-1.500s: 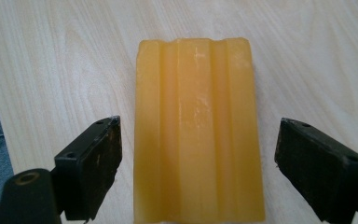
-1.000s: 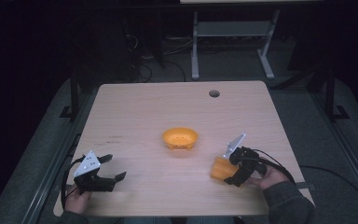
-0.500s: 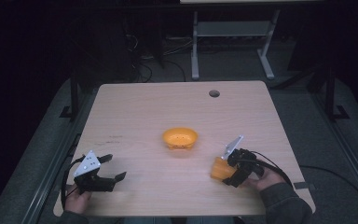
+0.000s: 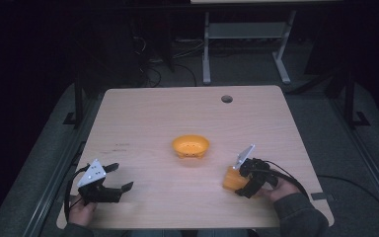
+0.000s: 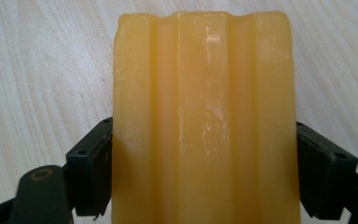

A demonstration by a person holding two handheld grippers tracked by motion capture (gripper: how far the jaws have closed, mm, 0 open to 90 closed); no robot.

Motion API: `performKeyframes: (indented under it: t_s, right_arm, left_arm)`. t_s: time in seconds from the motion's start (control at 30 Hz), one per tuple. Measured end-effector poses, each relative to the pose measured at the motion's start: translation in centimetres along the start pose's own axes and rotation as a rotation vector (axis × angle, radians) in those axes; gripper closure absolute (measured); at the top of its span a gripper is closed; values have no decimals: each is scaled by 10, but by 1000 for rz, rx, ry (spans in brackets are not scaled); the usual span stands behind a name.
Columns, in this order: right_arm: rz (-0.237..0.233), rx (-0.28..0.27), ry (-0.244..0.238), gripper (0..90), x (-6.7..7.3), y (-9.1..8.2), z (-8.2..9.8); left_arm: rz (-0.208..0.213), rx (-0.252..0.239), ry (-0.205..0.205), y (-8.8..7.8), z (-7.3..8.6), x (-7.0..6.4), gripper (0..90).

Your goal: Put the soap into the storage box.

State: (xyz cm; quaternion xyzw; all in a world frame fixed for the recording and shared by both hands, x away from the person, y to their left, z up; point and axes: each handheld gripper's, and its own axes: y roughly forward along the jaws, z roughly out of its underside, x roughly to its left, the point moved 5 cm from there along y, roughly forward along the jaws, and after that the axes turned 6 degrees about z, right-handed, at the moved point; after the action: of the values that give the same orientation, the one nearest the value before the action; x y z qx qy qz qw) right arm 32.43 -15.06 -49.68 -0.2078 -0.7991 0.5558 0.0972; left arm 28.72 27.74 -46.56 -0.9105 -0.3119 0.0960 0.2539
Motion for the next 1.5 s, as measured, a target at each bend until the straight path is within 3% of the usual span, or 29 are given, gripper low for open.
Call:
performKeyframes:
  t_s: [0.67,0.97,1.5]
  right_arm:
    - [-5,-4,-44,204,2,-6,-2]
    - [2,-71,-38,204,-5,-24,-10]
    - [-15,-94,-98,205,-16,-36,-34]
  left_arm:
    - [0,-1,3,0,0,0,143]
    - [0,0,5,-1,0,0,143]
    - [1,-9,5,-1,-1,0,143]
